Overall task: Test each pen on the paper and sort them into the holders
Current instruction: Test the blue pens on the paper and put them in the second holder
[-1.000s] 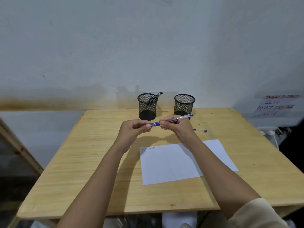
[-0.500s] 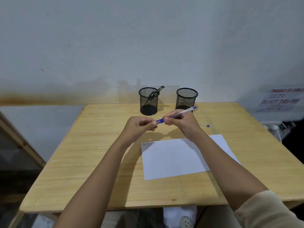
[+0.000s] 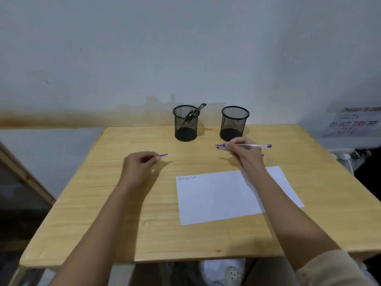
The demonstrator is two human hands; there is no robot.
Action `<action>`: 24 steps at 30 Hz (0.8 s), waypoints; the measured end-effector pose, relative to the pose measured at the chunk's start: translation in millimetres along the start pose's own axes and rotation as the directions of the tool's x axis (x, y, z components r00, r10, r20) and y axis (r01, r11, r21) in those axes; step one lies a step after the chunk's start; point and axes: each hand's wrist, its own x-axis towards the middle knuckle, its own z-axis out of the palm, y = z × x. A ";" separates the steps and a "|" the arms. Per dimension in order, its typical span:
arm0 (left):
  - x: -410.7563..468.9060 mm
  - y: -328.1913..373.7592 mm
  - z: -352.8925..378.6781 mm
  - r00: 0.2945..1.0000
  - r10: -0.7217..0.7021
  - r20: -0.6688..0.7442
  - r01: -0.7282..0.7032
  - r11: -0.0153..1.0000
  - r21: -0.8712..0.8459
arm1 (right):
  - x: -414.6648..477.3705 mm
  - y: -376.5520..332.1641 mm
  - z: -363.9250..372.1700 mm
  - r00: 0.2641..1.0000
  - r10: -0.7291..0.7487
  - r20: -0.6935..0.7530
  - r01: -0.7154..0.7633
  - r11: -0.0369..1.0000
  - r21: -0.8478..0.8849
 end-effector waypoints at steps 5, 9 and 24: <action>-2.1 -19.9 20.9 0.995 0.093 0.034 -0.098 0.980 0.173 | -4.7 9.1 8.0 0.995 0.094 0.020 -0.095 0.992 0.086; 2.4 -21.0 28.7 0.991 0.128 0.039 -0.134 0.957 0.258 | -13.4 12.4 20.8 0.982 0.158 0.106 -0.151 0.986 -0.073; -63.6 -15.8 47.0 0.873 0.064 0.484 -0.390 0.687 0.613 | -26.9 29.0 62.7 0.965 0.257 -0.041 -0.255 0.904 -0.342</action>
